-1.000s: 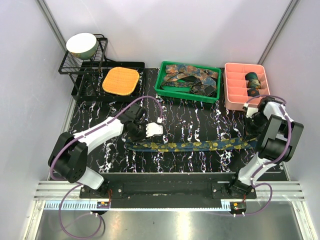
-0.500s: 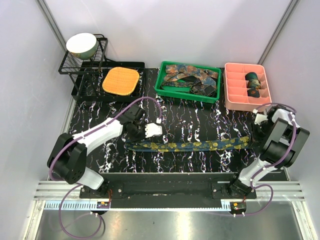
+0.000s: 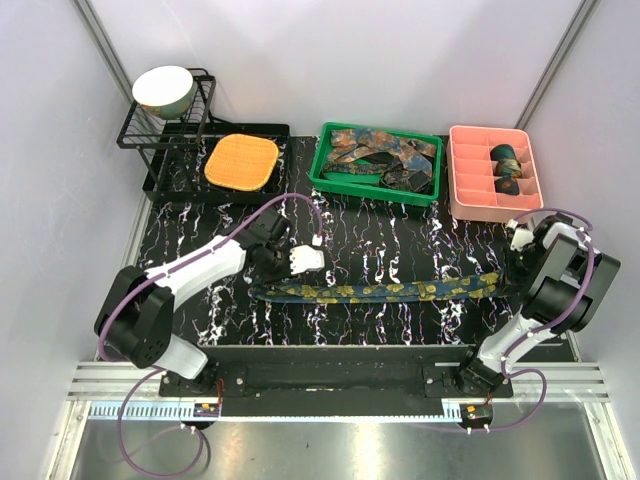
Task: Roll the ties
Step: Flatten out the tie at the center of the board.
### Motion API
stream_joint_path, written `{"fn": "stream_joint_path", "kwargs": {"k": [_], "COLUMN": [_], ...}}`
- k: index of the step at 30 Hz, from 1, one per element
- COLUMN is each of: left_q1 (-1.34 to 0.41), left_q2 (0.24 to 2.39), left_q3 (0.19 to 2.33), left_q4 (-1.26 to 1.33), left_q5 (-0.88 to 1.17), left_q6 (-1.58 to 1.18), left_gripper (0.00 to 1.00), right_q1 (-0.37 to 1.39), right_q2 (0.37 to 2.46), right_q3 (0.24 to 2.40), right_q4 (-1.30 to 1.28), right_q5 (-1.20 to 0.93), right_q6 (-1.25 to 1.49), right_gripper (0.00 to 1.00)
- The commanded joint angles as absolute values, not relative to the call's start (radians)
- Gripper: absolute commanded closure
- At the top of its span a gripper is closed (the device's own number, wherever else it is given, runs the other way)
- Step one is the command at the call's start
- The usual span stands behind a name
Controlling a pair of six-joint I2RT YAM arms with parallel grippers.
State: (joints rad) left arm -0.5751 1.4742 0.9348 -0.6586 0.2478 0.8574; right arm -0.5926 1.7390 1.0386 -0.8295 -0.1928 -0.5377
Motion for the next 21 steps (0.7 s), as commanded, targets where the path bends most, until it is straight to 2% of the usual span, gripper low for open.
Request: {"fn": "stream_joint_path", "kwargs": {"k": [1,4,6,8,10,13,21], "left_q1": [-0.574,-0.574,-0.574,-0.572,-0.572,-0.572,-0.528], "left_q2": [1.482,1.453,1.440,1.442,1.456,1.482,1.460], "left_q3": [0.916,0.884,0.862,0.859,0.864,0.885,0.856], "left_q4": [-0.643,-0.657,-0.663,-0.664,-0.666,-0.690,-0.772], "left_q5": [0.207,0.206,0.202,0.203,0.204,0.218,0.218], "left_q6": [0.870,0.902,0.913,0.914,0.908,0.913,0.982], "left_gripper": [0.67,0.68,0.61,0.47,0.43,0.43,0.72], "right_q1": [-0.607,-0.611,-0.611,-0.611,-0.611,-0.612,-0.618], "right_q2": [1.787,1.792,1.793,1.793,1.793,1.793,1.802], "right_q3": [1.028,1.035,1.038,1.037,1.034,1.032,1.040], "right_q4": [-0.741,-0.741,-0.742,-0.744,-0.742,-0.742,-0.738], "right_q5": [-0.135,-0.130,-0.132,-0.127,-0.126,-0.123,-0.103], "right_q6": [-0.532,-0.528,-0.526,-0.528,-0.526,-0.525,-0.525], "right_gripper": [1.00,1.00,1.00,1.00,1.00,1.00,1.00]}}
